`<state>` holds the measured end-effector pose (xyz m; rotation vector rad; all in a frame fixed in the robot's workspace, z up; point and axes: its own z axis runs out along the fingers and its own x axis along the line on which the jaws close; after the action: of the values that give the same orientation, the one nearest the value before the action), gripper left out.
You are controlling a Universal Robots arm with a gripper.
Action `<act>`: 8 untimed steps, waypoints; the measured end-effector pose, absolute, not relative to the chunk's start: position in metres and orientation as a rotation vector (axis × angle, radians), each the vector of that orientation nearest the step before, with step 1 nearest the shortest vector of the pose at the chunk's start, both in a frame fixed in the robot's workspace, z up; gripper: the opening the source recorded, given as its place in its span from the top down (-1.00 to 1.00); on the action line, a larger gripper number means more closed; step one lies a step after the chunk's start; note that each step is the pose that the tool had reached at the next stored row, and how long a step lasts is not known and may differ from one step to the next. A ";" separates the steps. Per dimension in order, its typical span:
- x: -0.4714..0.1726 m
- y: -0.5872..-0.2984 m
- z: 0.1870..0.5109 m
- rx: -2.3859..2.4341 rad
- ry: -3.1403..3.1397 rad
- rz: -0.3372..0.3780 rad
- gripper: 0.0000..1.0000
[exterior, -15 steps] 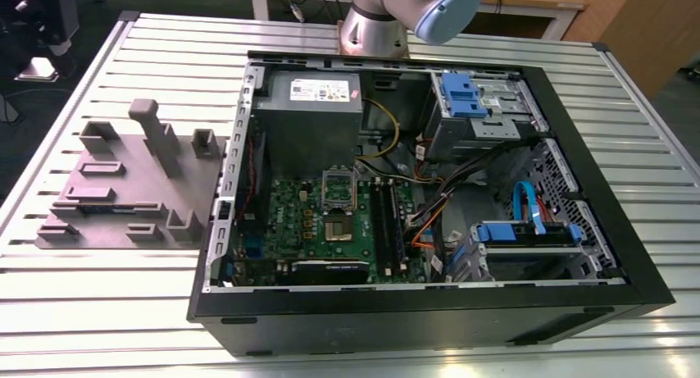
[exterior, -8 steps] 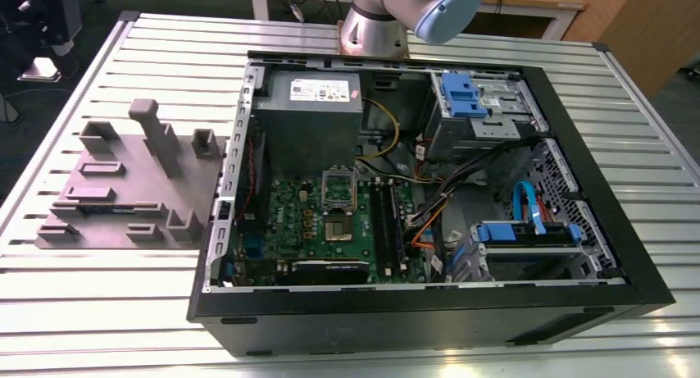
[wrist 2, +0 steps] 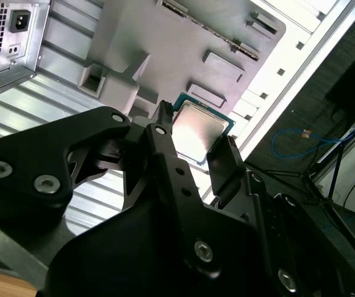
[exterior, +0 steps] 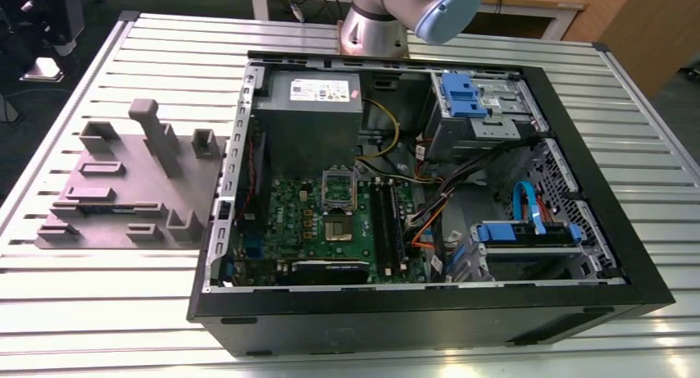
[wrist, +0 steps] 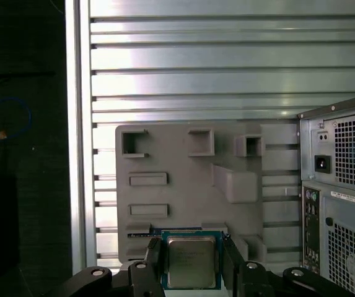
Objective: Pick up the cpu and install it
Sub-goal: 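Pick up the cpu and move it towards the insertion slot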
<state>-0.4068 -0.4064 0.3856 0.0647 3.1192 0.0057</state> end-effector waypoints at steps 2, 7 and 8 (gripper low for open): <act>-0.406 -0.406 0.386 0.065 3.119 0.006 0.06; -0.405 -0.406 0.386 0.065 3.119 0.006 0.06; -0.404 -0.406 0.386 0.065 3.119 0.006 0.06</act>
<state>-0.4043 -0.4064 0.3856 0.0647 3.1192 0.0057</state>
